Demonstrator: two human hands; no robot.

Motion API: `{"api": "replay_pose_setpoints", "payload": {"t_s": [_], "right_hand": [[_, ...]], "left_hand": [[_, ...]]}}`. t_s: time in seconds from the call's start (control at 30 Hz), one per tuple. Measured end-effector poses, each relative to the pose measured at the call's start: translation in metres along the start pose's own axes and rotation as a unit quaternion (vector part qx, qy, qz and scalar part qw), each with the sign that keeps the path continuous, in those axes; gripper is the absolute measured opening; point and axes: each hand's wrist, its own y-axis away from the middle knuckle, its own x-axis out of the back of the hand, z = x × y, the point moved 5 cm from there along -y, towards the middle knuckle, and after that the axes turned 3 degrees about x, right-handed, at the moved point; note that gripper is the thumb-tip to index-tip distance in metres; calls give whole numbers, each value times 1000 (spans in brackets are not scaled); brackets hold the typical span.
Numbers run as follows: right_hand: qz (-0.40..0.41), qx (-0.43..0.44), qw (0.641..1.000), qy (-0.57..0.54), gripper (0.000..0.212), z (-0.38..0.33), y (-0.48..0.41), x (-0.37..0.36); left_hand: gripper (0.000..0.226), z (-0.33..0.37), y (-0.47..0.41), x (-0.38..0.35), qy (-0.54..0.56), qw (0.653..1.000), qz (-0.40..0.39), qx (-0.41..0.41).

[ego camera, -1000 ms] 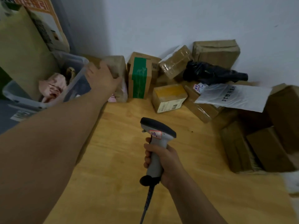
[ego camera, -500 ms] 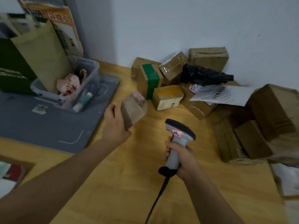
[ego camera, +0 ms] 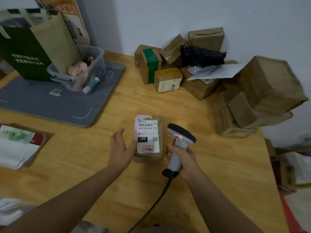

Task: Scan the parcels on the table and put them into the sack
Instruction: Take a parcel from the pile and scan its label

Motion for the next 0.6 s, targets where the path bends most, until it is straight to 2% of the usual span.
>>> {"api": "replay_pose_setpoints", "payload": {"t_s": [0.03, 0.1, 0.17, 0.27, 0.4, 0.6], "right_hand": [[-9, -2, 1000, 4, 35, 1, 1, -3], [-28, -1, 999, 22, 30, 3, 5, -9], [-46, 4, 998, 46, 31, 3, 9, -11], [-53, 15, 996, 66, 35, 4, 16, -6], [-77, 28, 995, 53, 32, 0, 25, -3], [-147, 120, 975, 116, 16, -12, 58, -24]], "left_hand": [[82, 2, -3, -5, 53, 994, -19, 90], [54, 6, -2, -17, 151, 969, -60, 187], [39, 8, 2, -21, 207, 952, -51, 220], [31, 8, 12, -15, 235, 941, -64, 233], [39, 11, 28, 5, 235, 934, -109, 245], [70, 19, 43, 49, 196, 965, 10, 174]]}}
